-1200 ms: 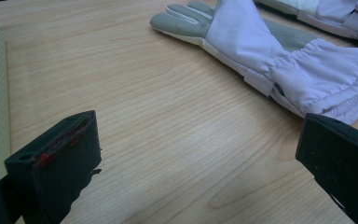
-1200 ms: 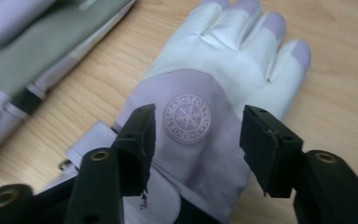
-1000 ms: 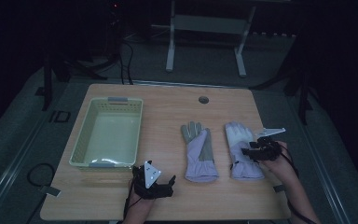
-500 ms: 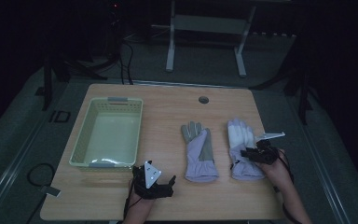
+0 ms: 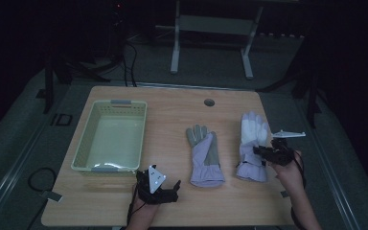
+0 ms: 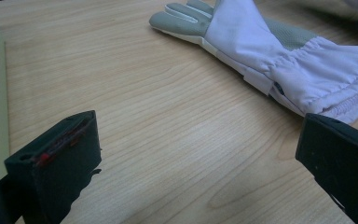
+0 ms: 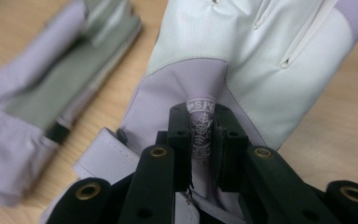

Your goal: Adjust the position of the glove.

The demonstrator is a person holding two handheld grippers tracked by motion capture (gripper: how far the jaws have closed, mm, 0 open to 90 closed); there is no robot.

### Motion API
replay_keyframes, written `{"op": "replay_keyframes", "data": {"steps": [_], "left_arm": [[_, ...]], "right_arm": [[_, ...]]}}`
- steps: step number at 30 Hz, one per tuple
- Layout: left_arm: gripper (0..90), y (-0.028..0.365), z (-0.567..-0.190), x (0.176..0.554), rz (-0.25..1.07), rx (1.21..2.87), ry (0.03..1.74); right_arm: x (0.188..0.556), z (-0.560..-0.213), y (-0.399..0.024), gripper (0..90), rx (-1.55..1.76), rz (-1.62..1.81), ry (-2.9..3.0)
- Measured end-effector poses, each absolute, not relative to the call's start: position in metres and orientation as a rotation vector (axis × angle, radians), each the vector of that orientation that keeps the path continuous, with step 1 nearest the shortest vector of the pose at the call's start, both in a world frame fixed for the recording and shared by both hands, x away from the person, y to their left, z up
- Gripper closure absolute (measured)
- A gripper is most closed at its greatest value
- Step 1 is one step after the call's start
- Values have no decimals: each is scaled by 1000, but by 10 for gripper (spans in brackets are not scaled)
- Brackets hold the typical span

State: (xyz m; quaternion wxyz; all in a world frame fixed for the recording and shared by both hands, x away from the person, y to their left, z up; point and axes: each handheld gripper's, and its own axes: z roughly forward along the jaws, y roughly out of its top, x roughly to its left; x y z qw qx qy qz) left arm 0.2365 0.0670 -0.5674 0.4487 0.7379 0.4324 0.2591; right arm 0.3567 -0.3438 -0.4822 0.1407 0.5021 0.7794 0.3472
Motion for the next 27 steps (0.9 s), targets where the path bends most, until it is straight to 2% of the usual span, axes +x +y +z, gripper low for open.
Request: {"op": "replay_keyframes", "data": {"steps": [15,27], "left_arm": [[0,67,-567,236,642,1828,1059],[0,67,-567,236,640,1829,1056]], "right_arm": [[349,-418,-296,793,1428,1094,2230],[338,-413,-218,793,1308,1127,2381]]}}
